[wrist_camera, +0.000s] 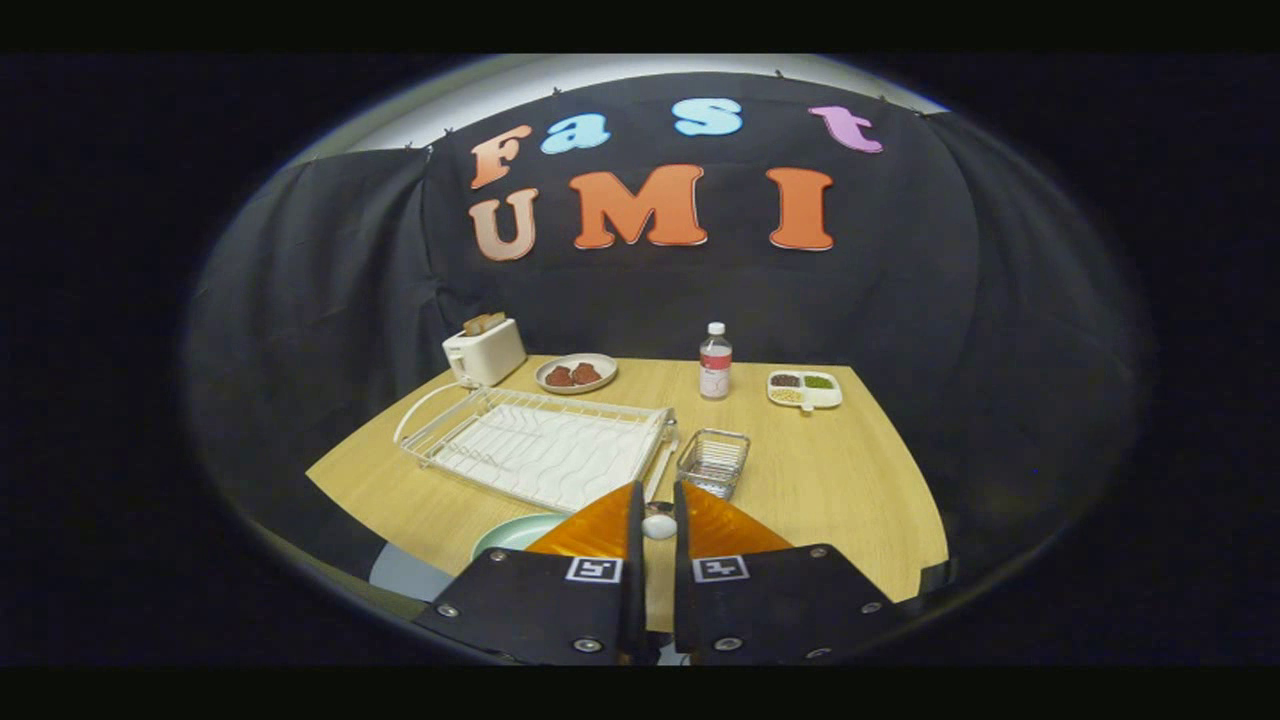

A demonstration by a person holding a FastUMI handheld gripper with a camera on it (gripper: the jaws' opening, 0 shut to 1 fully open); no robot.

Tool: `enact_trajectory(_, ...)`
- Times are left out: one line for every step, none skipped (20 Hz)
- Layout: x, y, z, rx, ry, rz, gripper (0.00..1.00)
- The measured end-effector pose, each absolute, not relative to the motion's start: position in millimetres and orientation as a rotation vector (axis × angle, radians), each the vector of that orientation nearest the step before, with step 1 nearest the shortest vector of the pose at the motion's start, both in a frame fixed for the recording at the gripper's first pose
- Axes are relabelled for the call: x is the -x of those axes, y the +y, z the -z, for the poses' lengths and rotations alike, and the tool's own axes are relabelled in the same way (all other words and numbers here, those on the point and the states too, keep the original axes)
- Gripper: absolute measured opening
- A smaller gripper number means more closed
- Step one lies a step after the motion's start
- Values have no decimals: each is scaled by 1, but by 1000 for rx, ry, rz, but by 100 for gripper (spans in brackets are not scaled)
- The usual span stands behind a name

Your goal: Take the plate from the dish rack, then take the spoon from the basket and place it into the plate.

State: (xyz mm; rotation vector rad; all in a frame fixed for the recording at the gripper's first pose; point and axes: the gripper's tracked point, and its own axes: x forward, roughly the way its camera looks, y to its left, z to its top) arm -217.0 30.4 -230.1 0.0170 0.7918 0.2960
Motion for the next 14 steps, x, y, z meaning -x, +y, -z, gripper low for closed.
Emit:
enact_trajectory(223, 35, 232, -18, 803, -312, 11)
enact_trajectory(229, 39, 234, -15, 810, -324, 11)
enact_trajectory(233, 43, 235, -14, 817, -337, 11)
enact_trajectory(236, 48, 238, -19, 822, -350, 11)
enact_trajectory(238, 53, 240, -24, 828, -363, 11)
enact_trajectory(241, 57, 243, -27, 835, -378, 11)
enact_trajectory(243, 63, 246, -28, 840, -393, 11)
enact_trajectory(245, 69, 249, -24, 844, -411, 11)
enact_trajectory(247, 73, 254, -14, 849, -424, 11)
enact_trajectory(250, 77, 259, -8, 860, -439, 11)
enact_trajectory(252, 83, 262, -10, 868, -454, 11)
enact_trajectory(253, 89, 266, -17, 872, -470, 11)
enact_trajectory(253, 96, 270, -19, 875, -484, 11)
enact_trajectory(255, 100, 275, -14, 883, -498, 11)
